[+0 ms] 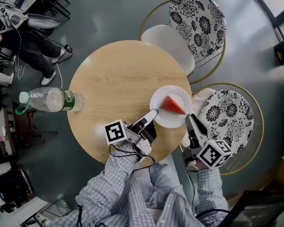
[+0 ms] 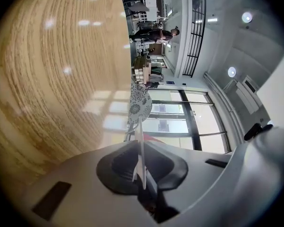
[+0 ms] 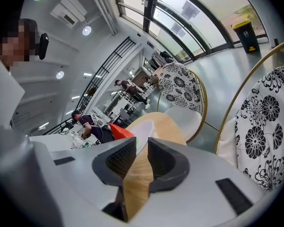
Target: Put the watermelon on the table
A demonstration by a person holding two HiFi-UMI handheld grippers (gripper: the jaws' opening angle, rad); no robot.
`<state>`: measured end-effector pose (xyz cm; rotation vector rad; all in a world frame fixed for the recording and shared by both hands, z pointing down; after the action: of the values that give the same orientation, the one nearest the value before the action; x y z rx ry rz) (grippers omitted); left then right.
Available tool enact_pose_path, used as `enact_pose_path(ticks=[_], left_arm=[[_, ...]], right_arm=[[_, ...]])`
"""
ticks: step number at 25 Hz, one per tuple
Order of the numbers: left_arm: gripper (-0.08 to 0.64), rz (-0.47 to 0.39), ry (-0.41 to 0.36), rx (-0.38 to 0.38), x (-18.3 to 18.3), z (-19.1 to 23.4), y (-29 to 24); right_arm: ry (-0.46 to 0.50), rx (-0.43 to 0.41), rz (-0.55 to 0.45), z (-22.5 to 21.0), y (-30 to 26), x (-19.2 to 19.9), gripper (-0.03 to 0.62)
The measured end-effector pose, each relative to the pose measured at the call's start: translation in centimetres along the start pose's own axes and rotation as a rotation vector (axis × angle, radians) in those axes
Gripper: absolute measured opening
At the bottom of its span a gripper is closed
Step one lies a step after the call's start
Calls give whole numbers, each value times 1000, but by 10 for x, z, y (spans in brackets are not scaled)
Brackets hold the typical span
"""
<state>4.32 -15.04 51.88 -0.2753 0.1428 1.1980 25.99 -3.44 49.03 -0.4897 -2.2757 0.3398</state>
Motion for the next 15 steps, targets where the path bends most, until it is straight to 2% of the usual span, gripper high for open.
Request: enact_pose_path(ticks=[9,15], left_arm=[[32,-14,-8,-51,-13,20,-21],[32,-4,-44,-102,-18,25,-31]], right_arm=[[1,49,51,-25,-20,3,81],[-5,93,93,-37,-29,6,83]])
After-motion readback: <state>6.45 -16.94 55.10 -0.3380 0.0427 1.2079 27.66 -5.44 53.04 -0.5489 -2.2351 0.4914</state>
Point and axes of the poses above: the fingertips, and each gripper's own axes: y backward along the fingers, z to its left, x out of its underside, the point moved 9 cm from there along y, backward along the fingers, and after that the axes turned 8 degrees about y, right-handed, at the moved point
